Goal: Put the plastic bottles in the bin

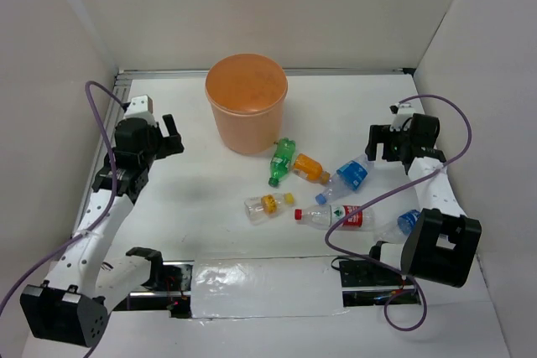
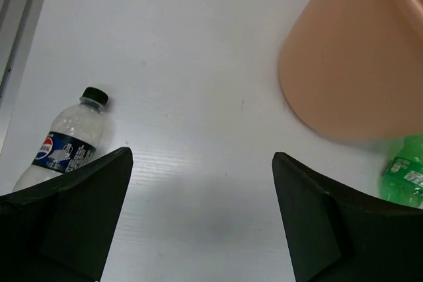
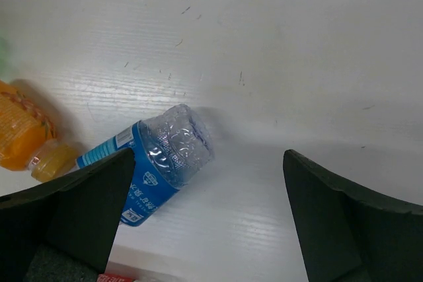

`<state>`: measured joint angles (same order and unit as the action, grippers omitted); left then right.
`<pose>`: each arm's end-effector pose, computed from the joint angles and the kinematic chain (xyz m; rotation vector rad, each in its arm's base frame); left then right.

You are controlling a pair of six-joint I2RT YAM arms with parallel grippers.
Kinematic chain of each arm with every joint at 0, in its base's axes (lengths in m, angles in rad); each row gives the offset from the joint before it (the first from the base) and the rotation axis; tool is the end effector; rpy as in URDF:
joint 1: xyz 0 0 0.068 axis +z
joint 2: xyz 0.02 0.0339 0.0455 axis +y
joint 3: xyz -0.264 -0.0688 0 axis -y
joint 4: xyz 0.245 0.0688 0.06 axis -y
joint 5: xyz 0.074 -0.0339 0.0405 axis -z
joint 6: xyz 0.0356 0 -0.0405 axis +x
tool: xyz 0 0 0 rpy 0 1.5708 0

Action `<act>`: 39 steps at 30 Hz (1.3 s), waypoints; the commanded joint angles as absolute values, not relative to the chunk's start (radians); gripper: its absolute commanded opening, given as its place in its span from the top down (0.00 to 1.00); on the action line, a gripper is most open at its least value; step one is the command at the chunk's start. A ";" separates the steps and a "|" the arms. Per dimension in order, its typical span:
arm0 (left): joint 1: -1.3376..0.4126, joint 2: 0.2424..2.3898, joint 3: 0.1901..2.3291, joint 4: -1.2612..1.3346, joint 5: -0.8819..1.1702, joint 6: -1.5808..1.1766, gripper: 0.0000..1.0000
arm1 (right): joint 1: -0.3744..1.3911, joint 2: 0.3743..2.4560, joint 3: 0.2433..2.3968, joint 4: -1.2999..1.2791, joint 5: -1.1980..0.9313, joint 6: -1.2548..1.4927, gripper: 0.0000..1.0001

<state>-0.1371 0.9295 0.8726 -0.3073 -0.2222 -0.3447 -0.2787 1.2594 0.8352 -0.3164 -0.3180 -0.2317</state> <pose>0.2108 -0.0212 0.3323 -0.3460 1.8958 -0.1077 0.2594 -0.0627 0.2459 -0.1067 2.2659 0.0994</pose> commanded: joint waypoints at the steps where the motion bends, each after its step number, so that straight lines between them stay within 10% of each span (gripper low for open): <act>1: -0.106 0.959 0.891 -0.337 -0.201 -0.350 0.01 | -0.287 1.247 0.861 -0.308 -0.327 -0.213 0.00; 8: -0.012 1.042 0.920 -0.416 -0.236 -0.394 0.01 | -0.307 1.195 0.831 -0.336 -0.503 -0.369 0.02; 11: 0.026 1.083 0.942 -0.442 -0.258 -0.403 0.01 | -0.307 1.215 0.841 -0.363 -0.569 -0.406 0.60; 13: 0.040 1.092 0.954 -0.455 -0.282 -0.403 0.02 | -0.307 1.226 0.841 -0.377 -0.595 -0.407 0.79; 18: 0.101 1.146 0.986 -0.498 -0.368 -0.413 0.06 | -0.307 1.235 0.841 -0.407 -0.646 -0.428 0.00; 35: 0.195 1.583 1.012 -0.371 -0.321 -0.258 0.00 | -0.307 1.264 0.831 -0.417 -0.680 -0.449 0.00; 38: 0.195 1.675 1.025 -0.385 -0.307 -0.258 0.06 | -0.307 1.264 0.850 -0.417 -0.689 -0.439 0.00; 39: 0.195 1.686 1.025 -0.385 -0.307 -0.258 0.22 | -0.307 1.264 0.850 -0.417 -0.699 -0.448 0.00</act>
